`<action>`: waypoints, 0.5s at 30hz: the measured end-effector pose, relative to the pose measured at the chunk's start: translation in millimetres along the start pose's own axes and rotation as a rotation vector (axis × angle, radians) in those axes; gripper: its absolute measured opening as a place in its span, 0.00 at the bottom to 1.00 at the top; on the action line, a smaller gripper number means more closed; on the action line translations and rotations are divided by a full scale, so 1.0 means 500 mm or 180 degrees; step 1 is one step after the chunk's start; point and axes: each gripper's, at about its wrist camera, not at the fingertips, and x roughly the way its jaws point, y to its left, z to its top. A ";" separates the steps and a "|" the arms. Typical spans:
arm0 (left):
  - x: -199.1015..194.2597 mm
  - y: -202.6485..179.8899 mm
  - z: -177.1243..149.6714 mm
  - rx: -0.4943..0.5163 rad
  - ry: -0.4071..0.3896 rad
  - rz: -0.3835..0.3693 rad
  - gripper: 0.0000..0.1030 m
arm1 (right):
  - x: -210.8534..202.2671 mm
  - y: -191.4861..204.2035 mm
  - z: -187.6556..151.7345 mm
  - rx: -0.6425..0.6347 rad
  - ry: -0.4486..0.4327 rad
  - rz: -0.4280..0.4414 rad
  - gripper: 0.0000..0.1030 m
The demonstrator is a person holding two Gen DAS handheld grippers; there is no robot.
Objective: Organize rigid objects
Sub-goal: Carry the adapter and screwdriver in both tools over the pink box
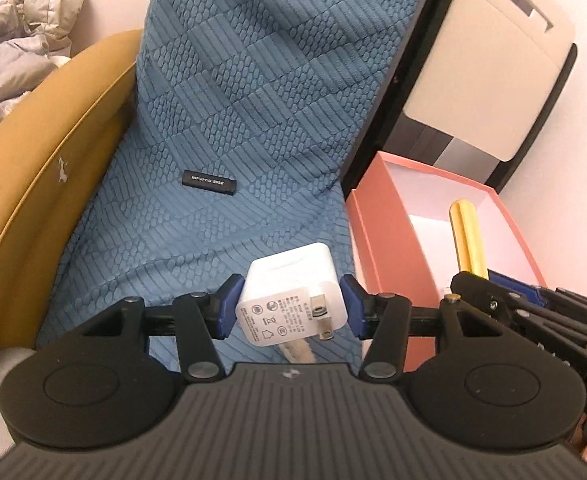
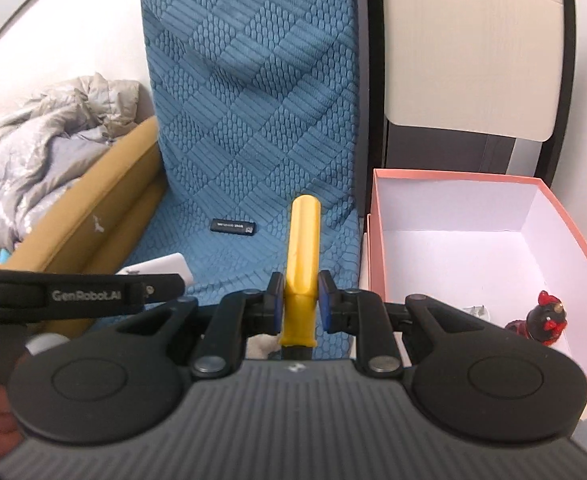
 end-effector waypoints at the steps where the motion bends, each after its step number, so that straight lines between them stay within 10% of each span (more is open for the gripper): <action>1: -0.006 -0.007 0.001 0.0004 -0.0012 -0.0005 0.57 | -0.009 -0.002 0.000 0.0006 -0.0005 0.0013 0.20; 15: -0.063 -0.174 0.015 0.0155 -0.0144 -0.0205 0.57 | -0.137 -0.104 0.016 0.0047 -0.0174 -0.0079 0.20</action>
